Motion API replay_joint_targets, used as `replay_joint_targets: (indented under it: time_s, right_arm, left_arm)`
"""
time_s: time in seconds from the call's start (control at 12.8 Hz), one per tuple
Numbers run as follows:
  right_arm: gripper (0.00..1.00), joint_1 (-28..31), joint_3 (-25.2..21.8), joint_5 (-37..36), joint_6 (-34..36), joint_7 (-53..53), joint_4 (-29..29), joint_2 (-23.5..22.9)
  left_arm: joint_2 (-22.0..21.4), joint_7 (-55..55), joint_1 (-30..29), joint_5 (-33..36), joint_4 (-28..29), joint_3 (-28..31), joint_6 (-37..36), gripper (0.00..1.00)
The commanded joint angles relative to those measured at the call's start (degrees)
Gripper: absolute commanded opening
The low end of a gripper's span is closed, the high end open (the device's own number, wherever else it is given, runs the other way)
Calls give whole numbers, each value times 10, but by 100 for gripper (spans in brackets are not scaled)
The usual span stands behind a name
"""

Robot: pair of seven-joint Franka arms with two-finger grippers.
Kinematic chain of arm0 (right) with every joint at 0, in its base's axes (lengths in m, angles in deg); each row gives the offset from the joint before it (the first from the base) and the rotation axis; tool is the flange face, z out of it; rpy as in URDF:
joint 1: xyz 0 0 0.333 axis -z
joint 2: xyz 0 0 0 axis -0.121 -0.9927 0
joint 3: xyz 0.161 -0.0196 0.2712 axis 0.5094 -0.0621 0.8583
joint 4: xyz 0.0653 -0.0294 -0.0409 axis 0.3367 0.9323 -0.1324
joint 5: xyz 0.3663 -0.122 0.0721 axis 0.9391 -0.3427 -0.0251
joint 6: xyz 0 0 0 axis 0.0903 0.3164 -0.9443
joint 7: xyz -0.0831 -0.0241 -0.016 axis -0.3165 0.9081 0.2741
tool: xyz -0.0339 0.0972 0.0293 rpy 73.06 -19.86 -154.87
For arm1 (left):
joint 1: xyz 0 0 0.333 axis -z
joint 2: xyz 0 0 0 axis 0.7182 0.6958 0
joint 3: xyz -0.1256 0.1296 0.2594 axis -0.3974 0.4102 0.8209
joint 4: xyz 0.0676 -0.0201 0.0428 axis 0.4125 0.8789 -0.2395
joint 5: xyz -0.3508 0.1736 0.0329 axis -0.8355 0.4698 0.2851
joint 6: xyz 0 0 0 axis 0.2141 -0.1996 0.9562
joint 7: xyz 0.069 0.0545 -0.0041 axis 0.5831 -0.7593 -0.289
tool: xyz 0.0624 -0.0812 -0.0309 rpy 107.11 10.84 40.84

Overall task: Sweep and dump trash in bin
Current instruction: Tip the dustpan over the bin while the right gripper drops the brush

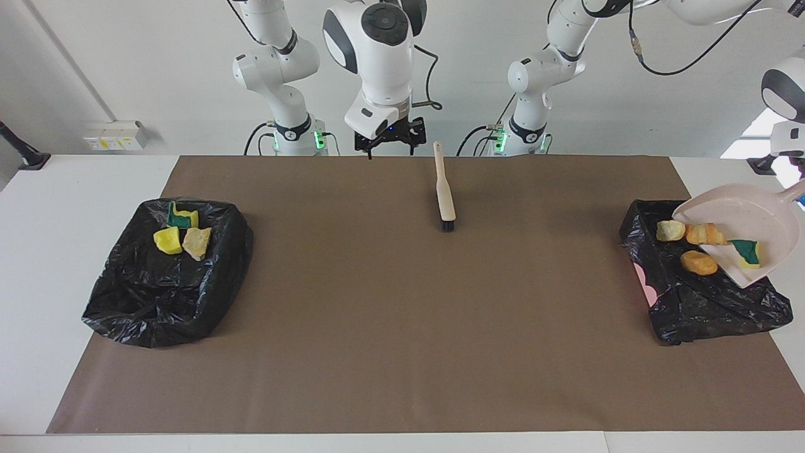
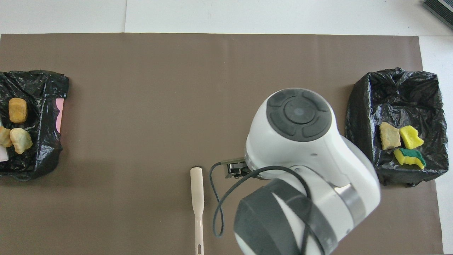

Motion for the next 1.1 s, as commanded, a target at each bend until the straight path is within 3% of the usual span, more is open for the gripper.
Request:
replay_joint_targets:
  time_s: [0.0,0.16,0.39,0.55,0.78,1.02]
  right_arm:
    - [100,66,6,-7,9,-53,-3,23]
    - [100,107,5,-9,8,-61,-3,40]
    - [100,144,0,-47,5,-60,-3,46]
    - [100,187,-5,-56,7,-118,-3,47]
    - [100,237,-15,-87,2,-260,-3,48]
    - [100,282,-16,-97,-17,-281,-3,44]
  left_arm:
    - [3,6,30,65,-14,8,-18,0]
    - [0,6,61,108,-17,8,-37,0]
    - [-10,7,79,108,-45,2,-86,0]
    - [-32,6,102,92,-51,-1,-94,0]
    - [-62,5,117,-3,-51,-1,-99,0]
    - [-83,-38,120,-119,-51,-1,-115,0]
